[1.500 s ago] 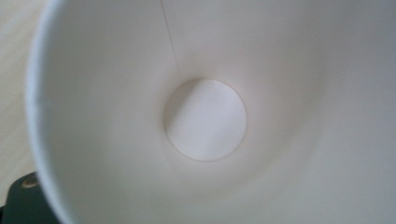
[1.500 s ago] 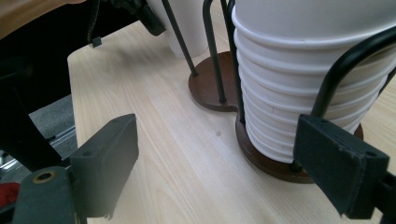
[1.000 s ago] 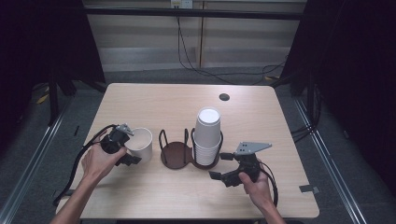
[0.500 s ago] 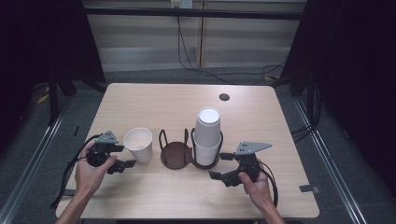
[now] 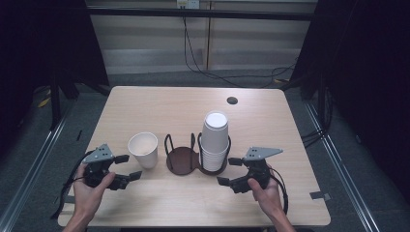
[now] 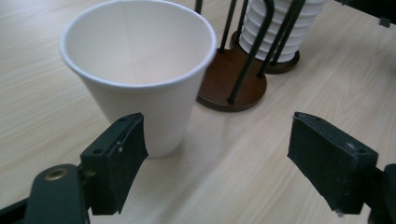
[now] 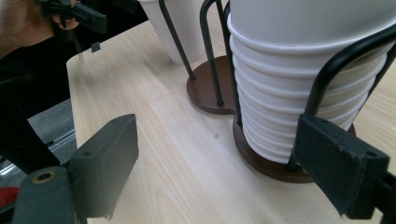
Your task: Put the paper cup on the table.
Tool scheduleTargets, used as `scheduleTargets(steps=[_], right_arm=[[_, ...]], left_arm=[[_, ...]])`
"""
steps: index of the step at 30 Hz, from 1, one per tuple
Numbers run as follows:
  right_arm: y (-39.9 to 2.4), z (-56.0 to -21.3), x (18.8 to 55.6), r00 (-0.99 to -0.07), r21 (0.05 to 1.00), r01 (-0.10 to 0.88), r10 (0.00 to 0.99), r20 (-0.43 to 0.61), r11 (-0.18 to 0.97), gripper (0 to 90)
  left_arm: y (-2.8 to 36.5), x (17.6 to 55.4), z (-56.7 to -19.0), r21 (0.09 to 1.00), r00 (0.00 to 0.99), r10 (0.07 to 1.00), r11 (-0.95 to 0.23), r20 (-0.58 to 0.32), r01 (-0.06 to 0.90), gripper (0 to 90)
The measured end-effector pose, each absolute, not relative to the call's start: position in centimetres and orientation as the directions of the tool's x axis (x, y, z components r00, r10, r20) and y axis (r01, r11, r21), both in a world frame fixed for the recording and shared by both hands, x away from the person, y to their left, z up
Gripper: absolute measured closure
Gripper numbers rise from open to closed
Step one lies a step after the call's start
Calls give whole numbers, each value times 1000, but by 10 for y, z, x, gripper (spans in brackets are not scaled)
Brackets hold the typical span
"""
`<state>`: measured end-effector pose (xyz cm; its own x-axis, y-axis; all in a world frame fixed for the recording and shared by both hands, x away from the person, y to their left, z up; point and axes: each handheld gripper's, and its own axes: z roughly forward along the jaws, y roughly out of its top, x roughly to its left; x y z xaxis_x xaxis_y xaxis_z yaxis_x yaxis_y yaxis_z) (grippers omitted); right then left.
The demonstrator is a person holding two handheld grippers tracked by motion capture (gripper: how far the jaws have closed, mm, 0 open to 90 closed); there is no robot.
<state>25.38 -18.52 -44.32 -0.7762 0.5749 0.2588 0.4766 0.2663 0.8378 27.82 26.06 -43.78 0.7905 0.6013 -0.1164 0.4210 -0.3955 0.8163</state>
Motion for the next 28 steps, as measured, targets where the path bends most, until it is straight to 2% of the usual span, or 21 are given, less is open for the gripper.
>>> scheduleTargets(steps=[2, 8, 11, 14, 16, 18, 21, 22, 24, 28], right_arm=[[-186, -443, 254, -777, 839, 474, 575, 257, 266, 143], [-186, -443, 253, -777, 841, 472, 576, 255, 265, 143], [-185, -444, 254, -776, 837, 477, 576, 257, 268, 143], [-184, -444, 254, -777, 836, 477, 576, 256, 271, 143], [-183, -445, 254, -777, 836, 477, 575, 257, 270, 143], [-182, -444, 253, -776, 837, 476, 576, 257, 269, 143], [-181, -444, 251, -776, 842, 467, 582, 243, 270, 143], [-180, -443, 251, -777, 843, 464, 582, 241, 271, 143], [-181, -442, 250, -773, 847, 461, 589, 238, 264, 144], [-177, -443, 247, -743, 835, 476, 635, 212, 278, 148]], left_arm=[[257, 272, -440, 823, 800, 594, -411, -86, 393, 191], [252, 259, -441, 854, 797, 594, -356, -108, 381, 192], [248, 251, -440, 865, 790, 608, -351, -82, 360, 192], [241, 247, -440, 887, 814, 567, -306, -122, 347, 192], [232, 244, -442, 890, 815, 575, -336, -65, 308, 187], [224, 246, -444, 886, 834, 542, -329, -105, 325, 170], [210, 245, -449, 891, 834, 550, -353, -48, 285, 170], [206, 246, -452, 894, 841, 534, -334, -83, 300, 170], [200, 246, -455, 900, 838, 541, -325, -77, 292, 169], [191, 245, -465, 888, 813, 568, -300, -128, 349, 169]])
